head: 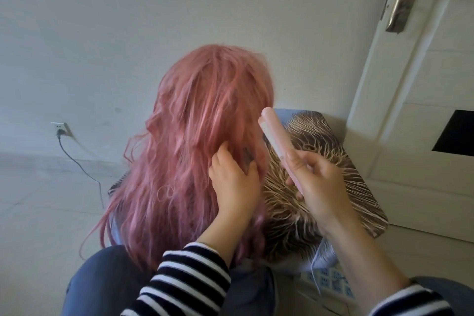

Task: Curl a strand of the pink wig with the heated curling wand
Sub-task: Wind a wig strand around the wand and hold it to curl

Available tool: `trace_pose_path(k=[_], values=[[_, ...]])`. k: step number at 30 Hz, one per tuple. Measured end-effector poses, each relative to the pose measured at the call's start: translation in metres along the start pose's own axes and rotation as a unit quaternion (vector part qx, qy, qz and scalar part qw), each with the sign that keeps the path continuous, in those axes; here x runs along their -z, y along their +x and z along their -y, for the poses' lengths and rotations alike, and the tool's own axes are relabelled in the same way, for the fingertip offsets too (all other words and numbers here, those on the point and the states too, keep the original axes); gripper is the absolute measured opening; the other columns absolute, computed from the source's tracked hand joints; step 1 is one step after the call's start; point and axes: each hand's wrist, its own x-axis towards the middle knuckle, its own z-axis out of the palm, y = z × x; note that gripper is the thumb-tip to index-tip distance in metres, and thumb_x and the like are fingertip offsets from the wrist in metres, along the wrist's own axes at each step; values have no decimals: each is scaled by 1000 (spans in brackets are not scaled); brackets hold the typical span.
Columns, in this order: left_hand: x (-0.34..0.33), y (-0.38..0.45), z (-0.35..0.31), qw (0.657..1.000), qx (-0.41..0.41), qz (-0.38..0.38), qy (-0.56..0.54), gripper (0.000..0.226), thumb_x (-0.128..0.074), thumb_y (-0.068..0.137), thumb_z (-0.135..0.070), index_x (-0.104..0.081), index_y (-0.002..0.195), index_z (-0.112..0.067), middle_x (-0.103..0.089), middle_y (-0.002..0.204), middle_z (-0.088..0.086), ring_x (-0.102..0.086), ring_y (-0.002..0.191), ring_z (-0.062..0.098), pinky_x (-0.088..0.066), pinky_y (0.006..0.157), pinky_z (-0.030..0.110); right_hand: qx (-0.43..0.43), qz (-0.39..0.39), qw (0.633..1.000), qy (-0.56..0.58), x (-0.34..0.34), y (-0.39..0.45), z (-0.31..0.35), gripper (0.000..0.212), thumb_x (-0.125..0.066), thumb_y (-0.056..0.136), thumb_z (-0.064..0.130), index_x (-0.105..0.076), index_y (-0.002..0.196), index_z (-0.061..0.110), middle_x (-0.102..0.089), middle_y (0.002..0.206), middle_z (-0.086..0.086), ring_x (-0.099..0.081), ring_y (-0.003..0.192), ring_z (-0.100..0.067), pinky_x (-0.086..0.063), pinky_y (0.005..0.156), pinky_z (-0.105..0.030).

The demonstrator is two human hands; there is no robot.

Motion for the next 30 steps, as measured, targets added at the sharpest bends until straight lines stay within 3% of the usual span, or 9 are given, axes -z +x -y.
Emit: trace_pose_path(k=[4,9,13,15,18,22,23,27,30], values=[[-1,9,-3,1000,-1,-17,-4,61,-56,85,-30,-28,138,-14,-32,137,10,-47,116,29,-36,90,32,-11,12,1000,9,1,1,-1,32,-58,85,43,-67,99,16,-61,71,-11,-52,60,-18,-41,50,-33],[5,11,-1,1000,-13,-12,-14,52,-56,86,-22,-34,132,-13,-34,135,9,-51,100,25,-36,81,27,-5,37,999,2,2,1,-6,26,-59,84,44,-70,90,21,-67,76,-11,-55,60,-16,-40,50,-33],[18,5,-5,1000,-22,-12,-18,43,-56,83,-16,-41,123,-13,-38,125,2,-43,76,3,-34,72,21,-3,62,998,-19,2,0,-7,35,-53,83,53,-68,84,22,-58,58,-4,-49,50,-12,-37,48,-27],[25,1,-6,1000,-19,-5,-8,34,-53,84,-14,-47,117,-12,-38,120,-2,-41,74,-2,-30,67,16,-1,63,997,-42,1,-1,-7,41,-48,83,56,-65,75,20,-55,53,0,-47,46,-8,-35,46,-21],[33,-2,-7,1000,-21,-3,7,13,-51,85,-18,-55,94,-10,-43,117,0,-43,77,4,-29,70,14,0,65,996,-61,0,-3,-6,54,-44,84,59,-57,66,9,-50,49,3,-43,43,-10,-34,46,-23],[42,-7,-15,999,-28,-25,-5,11,-51,86,-25,-56,83,-16,-47,111,-5,-47,96,13,-37,78,25,10,60,995,-79,1,-4,-7,61,-43,84,59,-51,62,3,-42,41,11,-38,40,-7,-31,46,-21],[44,-9,-18,999,-28,-28,-16,10,-50,86,-26,-56,85,-18,-48,109,-6,-48,94,12,-37,78,25,11,63,995,-82,2,-4,-8,67,-42,84,61,-54,66,-2,-44,43,8,-39,41,-9,-31,47,-23],[49,-13,-25,997,-40,-39,-59,13,-49,88,-26,-58,91,-16,-57,97,1,-49,77,11,-39,71,27,5,98,991,-88,3,-5,-11,84,-38,76,76,-60,76,-6,-60,68,-31,-48,51,-21,-34,53,-34],[51,-14,-29,995,-47,-37,-85,19,-49,87,-28,-60,95,-15,-60,93,6,-48,73,12,-39,69,27,-3,120,989,-89,1,-5,-7,81,-40,79,72,-60,71,-6,-59,62,-30,-47,46,-20,-34,49,-31]])
